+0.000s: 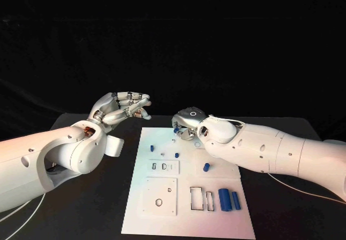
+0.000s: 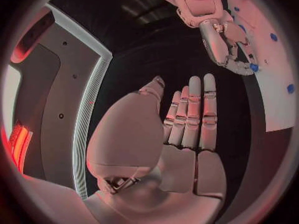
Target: Assemble the parts on the task board
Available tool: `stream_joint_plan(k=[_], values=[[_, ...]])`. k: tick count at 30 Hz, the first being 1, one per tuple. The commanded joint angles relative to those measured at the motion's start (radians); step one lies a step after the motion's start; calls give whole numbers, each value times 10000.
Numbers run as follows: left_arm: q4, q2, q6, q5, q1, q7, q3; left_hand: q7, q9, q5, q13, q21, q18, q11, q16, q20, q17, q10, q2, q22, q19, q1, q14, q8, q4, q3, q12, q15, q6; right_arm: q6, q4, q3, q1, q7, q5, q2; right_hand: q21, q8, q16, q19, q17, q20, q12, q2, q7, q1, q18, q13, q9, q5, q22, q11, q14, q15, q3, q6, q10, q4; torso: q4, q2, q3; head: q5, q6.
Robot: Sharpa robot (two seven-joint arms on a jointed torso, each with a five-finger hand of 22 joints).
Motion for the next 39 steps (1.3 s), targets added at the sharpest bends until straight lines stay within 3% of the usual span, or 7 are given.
stream_joint_plan(k=[1,22,30,34,39], values=[[28,7,161,40,29,34,11,36,10,35,12,11,162,31,36,18,9,-42,44,-6,-69,-45,-43,-24,-9,-76,-57,7,-67,306,-21,-22,-49,19,-37,-13,15,9,48,51,-10,18,-74,-17,-4,-62,-193,-12,7,-5,-22,28,178,-41,3,-43,-32,53,-36,-17,-7,27,-40],[-10,0,158,40,46,10,10,39,8,34,9,9,164,37,40,24,26,-62,42,-8,-87,-48,-70,-39,-10,-82,-78,11,-87,189,33,-24,-62,46,15,-32,-18,-14,40,17,-54,32,-101,-64,16,-123,-184,-15,29,-10,-59,49,164,-22,3,-101,-76,109,-40,-12,-13,29,-46],[-14,-5,161,41,51,0,10,39,8,34,8,8,165,39,42,26,32,-70,42,-9,-92,-48,-77,-45,-11,-84,-86,13,-95,127,6,-23,-63,46,48,-21,-54,-43,17,-18,-117,47,-119,-119,32,-181,-174,-18,48,-67,-97,66,143,-7,-4,-163,-124,165,-15,-11,-17,12,-46],[-44,27,166,41,53,6,10,39,8,34,8,8,165,39,42,26,32,-70,42,-9,-92,-48,-77,-45,-11,-84,-86,13,-95,140,-62,-23,-63,54,123,5,-288,-515,-146,-237,-452,192,-156,-403,306,-303,-122,-202,-59,-363,-386,314,26,192,22,-895,-959,302,-34,-3,-26,11,-43],[-142,114,180,48,52,1,8,40,7,34,7,8,166,40,44,27,35,-76,41,-9,-95,-49,-83,-49,-11,-87,-91,14,-101,229,-103,-23,-62,56,157,35,-455,-814,-224,-372,-655,289,-131,-551,348,-311,-67,-297,-119,-341,-574,380,-37,257,-67,-1297,-1288,388,-43,8,-41,-28,-64]])
